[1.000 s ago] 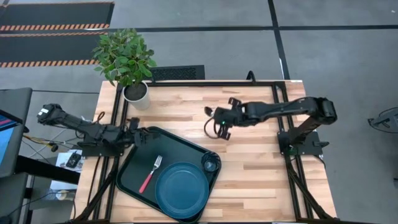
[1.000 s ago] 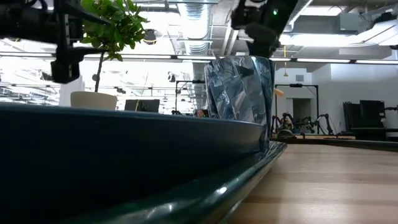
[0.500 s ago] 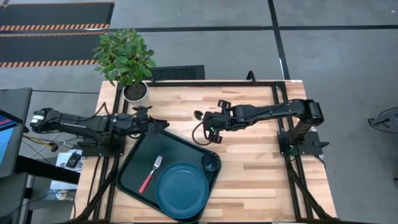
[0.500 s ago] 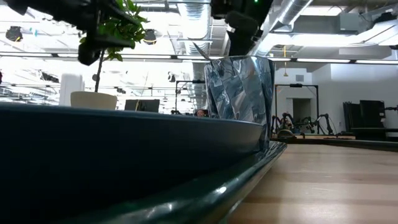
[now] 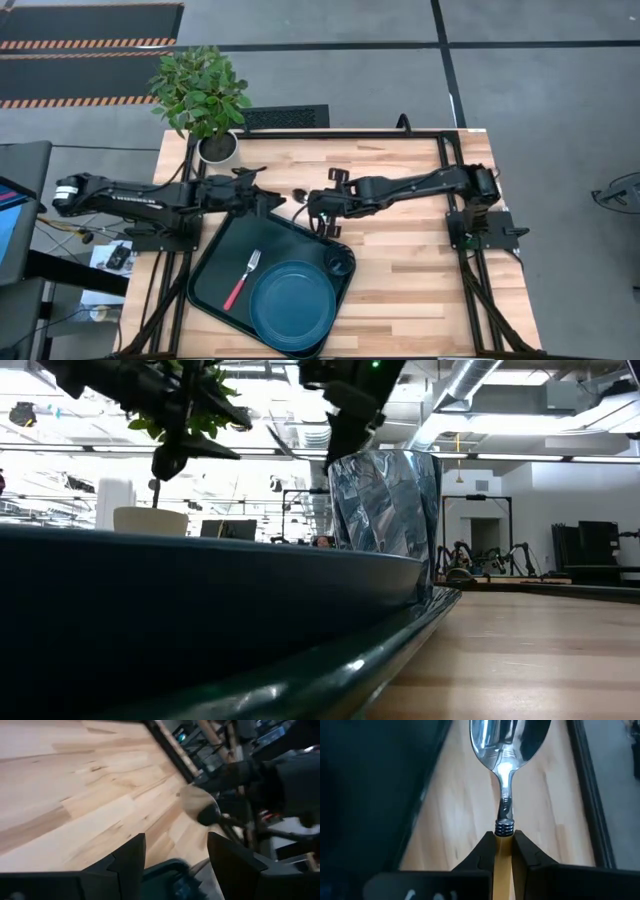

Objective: Pick and place plate/cup/fork/spoon on tray
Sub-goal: Put the yellow spoon on the black serving tray to the left of the pink fork

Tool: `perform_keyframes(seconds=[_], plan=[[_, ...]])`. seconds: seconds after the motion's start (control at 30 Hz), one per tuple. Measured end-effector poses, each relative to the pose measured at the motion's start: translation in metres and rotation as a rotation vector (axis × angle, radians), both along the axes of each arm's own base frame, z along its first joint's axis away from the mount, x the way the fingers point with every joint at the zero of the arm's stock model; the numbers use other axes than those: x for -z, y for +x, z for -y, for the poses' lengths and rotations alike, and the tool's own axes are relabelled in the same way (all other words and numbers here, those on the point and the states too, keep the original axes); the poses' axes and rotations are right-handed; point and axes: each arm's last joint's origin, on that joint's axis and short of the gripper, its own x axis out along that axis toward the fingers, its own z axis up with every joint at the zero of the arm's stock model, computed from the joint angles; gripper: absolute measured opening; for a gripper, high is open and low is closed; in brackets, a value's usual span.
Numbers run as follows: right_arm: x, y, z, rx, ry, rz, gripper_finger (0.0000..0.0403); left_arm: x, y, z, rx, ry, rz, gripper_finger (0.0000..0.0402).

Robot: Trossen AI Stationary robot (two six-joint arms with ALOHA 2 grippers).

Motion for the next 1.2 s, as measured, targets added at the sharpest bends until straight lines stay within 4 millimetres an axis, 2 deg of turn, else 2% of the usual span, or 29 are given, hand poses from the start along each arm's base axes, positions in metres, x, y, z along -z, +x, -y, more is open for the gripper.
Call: perform_keyframes(seconds=[0.2,0.43,0.73,1.2], plan=[[0.005,0.009,-0.004,-0.032,-0.005,0.003,0.0036,0.002,0.006,-0.001,0.004,0.005,0.003,0.0199],[0.009,0.009,-0.004,-0.030,0.004,-0.018,0.0037,0.001,0.006,-0.001,0.007,0.006,0.018,0.0199],[0.010,0.009,-0.014,-0.056,0.010,-0.020,0.0037,-0.002,0.004,-0.001,-0.003,0.011,0.036,0.0199],[0.008,0.013,0.006,-0.014,0.025,0.019,0.0041,0.004,0.008,-0.001,0.008,-0.013,0.009,0.0199]])
